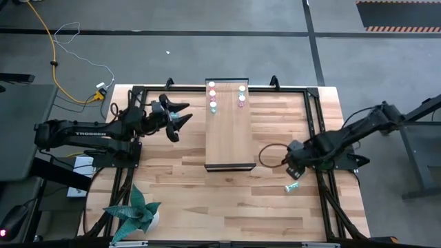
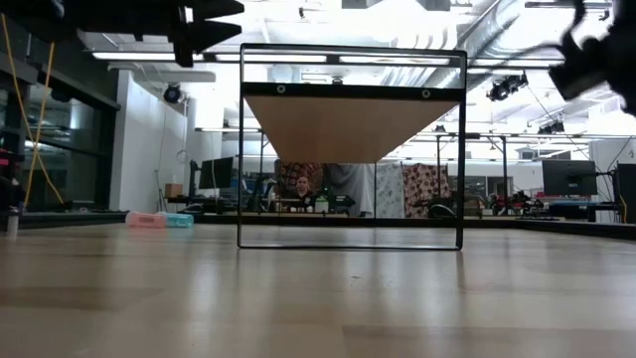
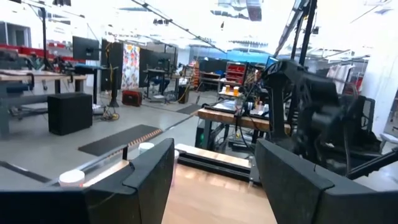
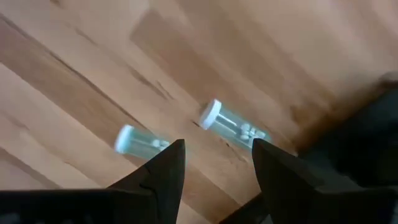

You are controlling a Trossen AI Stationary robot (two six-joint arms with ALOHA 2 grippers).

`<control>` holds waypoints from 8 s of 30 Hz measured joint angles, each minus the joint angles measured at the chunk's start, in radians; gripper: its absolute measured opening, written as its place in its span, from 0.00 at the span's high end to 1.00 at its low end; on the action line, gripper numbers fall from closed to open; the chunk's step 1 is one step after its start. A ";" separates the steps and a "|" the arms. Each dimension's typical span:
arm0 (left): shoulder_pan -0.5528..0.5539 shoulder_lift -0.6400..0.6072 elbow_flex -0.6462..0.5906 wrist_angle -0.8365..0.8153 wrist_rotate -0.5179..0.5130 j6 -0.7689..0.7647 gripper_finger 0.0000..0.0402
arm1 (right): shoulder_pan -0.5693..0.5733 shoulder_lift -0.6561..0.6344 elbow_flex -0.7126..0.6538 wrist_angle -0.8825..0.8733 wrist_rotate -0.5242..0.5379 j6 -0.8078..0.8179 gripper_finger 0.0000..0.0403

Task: Pick and place medicine bottles onto shelf by color
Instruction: Put the transparent green pill bottle on the shelf, then put the transparent orange pill bottle on the shelf

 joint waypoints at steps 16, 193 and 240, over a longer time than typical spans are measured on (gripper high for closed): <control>-0.001 0.000 0.000 0.009 0.001 -0.006 0.47 | 0.165 0.101 -0.104 0.090 0.064 -0.222 0.56; -0.001 0.001 0.001 0.011 0.062 0.035 0.47 | -0.826 0.178 -0.217 1.573 -0.077 -1.248 0.58; 0.058 0.077 0.229 -0.877 -0.302 -0.292 0.47 | -0.824 -0.245 -0.639 1.938 0.017 -1.202 0.58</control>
